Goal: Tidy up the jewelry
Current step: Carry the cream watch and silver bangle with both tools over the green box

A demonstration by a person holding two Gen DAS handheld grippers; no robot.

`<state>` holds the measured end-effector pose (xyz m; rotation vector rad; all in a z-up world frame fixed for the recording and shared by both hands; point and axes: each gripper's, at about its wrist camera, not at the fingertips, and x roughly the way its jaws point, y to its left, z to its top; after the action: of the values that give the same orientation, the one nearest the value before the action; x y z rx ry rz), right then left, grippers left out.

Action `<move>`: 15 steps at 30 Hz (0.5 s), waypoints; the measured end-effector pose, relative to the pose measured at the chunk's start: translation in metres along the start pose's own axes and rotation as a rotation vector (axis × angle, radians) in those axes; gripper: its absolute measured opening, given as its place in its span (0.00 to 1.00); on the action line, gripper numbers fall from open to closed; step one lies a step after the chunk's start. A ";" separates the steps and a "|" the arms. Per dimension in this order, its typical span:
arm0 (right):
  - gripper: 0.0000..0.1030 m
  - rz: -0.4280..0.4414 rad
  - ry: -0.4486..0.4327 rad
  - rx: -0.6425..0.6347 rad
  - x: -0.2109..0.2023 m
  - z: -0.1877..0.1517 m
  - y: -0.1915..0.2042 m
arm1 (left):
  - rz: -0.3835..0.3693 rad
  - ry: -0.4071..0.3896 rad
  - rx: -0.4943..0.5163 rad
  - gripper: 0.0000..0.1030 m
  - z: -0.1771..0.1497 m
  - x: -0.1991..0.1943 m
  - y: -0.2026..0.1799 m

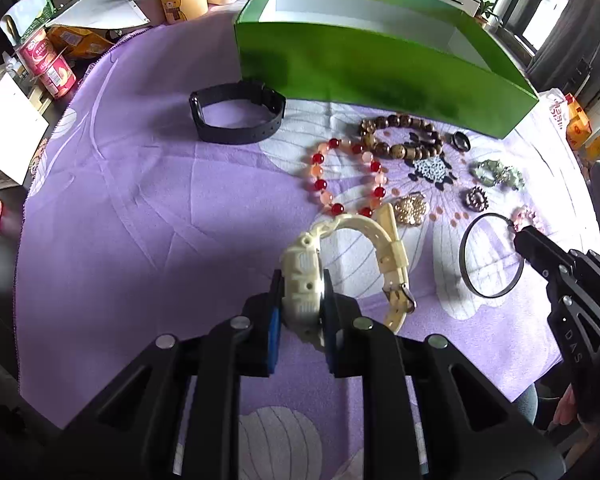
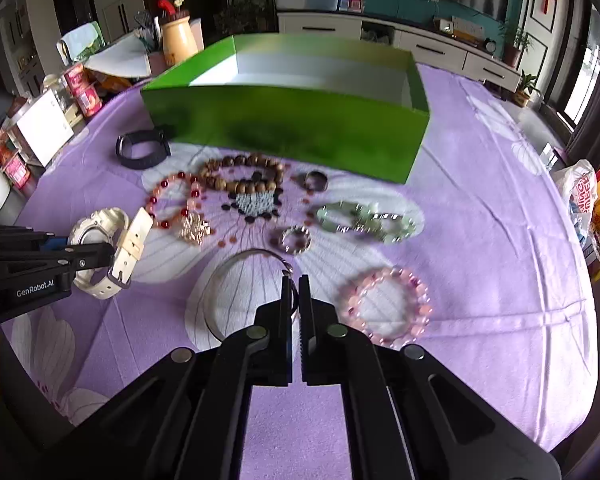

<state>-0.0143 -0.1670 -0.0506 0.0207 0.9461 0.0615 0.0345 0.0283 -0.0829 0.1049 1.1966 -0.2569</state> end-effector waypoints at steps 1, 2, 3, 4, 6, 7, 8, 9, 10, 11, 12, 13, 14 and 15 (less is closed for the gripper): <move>0.02 -0.007 -0.019 -0.003 -0.005 0.003 -0.001 | -0.002 -0.007 -0.002 0.16 0.001 -0.002 0.000; 0.02 -0.014 -0.033 -0.008 -0.008 0.005 -0.001 | -0.007 -0.016 -0.004 0.16 0.003 -0.005 0.001; 0.02 -0.021 -0.048 -0.014 -0.011 0.008 -0.002 | -0.009 -0.023 -0.003 0.16 0.005 -0.007 0.001; 0.02 -0.025 -0.058 -0.016 -0.014 0.011 -0.003 | -0.010 -0.030 -0.003 0.16 0.006 -0.010 0.001; 0.02 -0.034 -0.073 -0.019 -0.017 0.015 -0.005 | -0.014 -0.043 -0.001 0.16 0.010 -0.014 0.000; 0.02 -0.039 -0.083 -0.018 -0.019 0.018 -0.006 | -0.017 -0.047 0.000 0.16 0.012 -0.015 -0.001; 0.02 -0.043 -0.091 -0.020 -0.021 0.021 -0.007 | -0.019 -0.052 0.002 0.16 0.015 -0.017 -0.002; 0.02 -0.046 -0.100 -0.021 -0.023 0.025 -0.008 | -0.021 -0.057 0.005 0.16 0.017 -0.019 -0.003; 0.02 -0.050 -0.112 -0.024 -0.025 0.029 -0.009 | -0.021 -0.062 0.008 0.16 0.019 -0.020 -0.005; 0.02 -0.054 -0.121 -0.027 -0.027 0.033 -0.009 | -0.022 -0.070 0.015 0.16 0.023 -0.023 -0.007; 0.02 -0.059 -0.134 -0.032 -0.030 0.038 -0.010 | -0.023 -0.080 0.020 0.16 0.027 -0.026 -0.009; 0.02 -0.063 -0.145 -0.035 -0.032 0.043 -0.010 | -0.024 -0.086 0.022 0.16 0.029 -0.029 -0.010; 0.02 -0.070 -0.159 -0.039 -0.034 0.050 -0.011 | -0.025 -0.098 0.027 0.16 0.034 -0.032 -0.013; 0.02 -0.073 -0.170 -0.039 -0.035 0.056 -0.012 | -0.024 -0.113 0.029 0.16 0.040 -0.036 -0.015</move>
<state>0.0111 -0.1811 0.0100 -0.0445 0.7744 0.0102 0.0552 0.0103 -0.0340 0.1004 1.0826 -0.2978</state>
